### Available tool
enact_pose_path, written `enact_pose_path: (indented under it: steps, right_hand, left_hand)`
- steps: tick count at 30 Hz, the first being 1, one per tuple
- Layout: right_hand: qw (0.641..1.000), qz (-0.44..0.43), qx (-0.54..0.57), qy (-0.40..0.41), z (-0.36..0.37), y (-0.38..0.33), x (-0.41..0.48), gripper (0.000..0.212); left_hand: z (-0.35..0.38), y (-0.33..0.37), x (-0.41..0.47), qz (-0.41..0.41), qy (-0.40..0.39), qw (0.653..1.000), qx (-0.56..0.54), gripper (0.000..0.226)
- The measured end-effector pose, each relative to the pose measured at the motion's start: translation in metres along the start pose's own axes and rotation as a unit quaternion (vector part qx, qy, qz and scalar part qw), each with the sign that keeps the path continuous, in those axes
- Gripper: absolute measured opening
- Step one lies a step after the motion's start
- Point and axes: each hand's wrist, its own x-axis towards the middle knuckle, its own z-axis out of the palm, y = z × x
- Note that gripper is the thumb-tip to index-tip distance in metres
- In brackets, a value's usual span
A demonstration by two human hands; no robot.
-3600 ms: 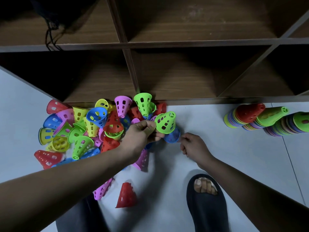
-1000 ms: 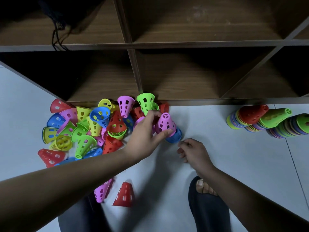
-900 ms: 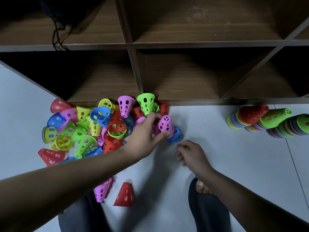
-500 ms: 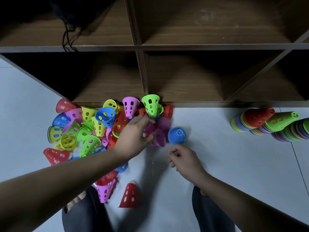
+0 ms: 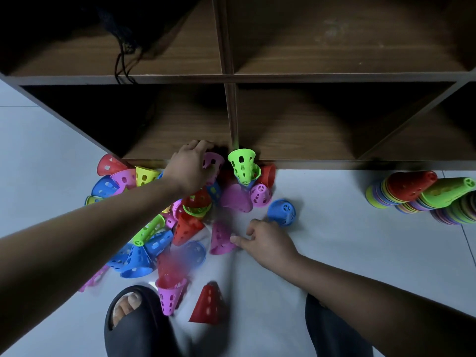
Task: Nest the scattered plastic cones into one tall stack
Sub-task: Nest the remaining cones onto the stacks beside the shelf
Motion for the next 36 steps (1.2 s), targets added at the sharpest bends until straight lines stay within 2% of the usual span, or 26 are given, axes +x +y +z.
enact_pose_path:
  steps: [4, 8, 10, 13, 15, 22, 28, 36]
  right_hand:
    - [0.999, 0.004, 0.024, -0.024, 0.017, 0.004, 0.004, 0.05]
    - [0.983, 0.069, 0.147, -0.083, 0.024, -0.006, 0.006, 0.046]
    - [0.958, 0.118, 0.225, -0.133, 0.028, -0.016, 0.008, 0.041]
    - [0.884, 0.21, 0.351, -0.227, 0.031, -0.034, 0.008, 0.042]
    - [0.855, 0.239, 0.39, -0.243, 0.035, -0.041, 0.007, 0.044]
    - [0.803, 0.285, 0.487, -0.191, 0.039, -0.046, 0.008, 0.019]
    - [0.777, 0.319, 0.518, -0.161, 0.04, -0.052, 0.013, 0.02]
    - [0.78, 0.318, 0.531, -0.09, 0.042, -0.052, 0.021, 0.014]
  left_hand:
    - [-0.002, -0.005, 0.01, -0.009, -0.044, 0.999, 0.029, 0.056]
    - [-0.005, -0.005, 0.011, -0.007, -0.046, 0.999, 0.02, 0.048]
    - [-0.005, -0.005, 0.008, -0.007, -0.037, 0.999, 0.005, 0.041]
    - [-0.008, -0.005, 0.004, -0.005, -0.005, 0.999, -0.032, 0.02]
    - [-0.012, -0.005, 0.002, -0.003, 0.019, 0.998, -0.055, 0.014]
    - [-0.02, -0.005, -0.02, 0.011, 0.051, 0.991, -0.126, 0.011]
    - [-0.029, -0.007, -0.037, -0.032, 0.075, 0.976, -0.204, 0.014]
    - [-0.026, -0.006, -0.059, -0.061, 0.065, 0.965, -0.248, 0.015]
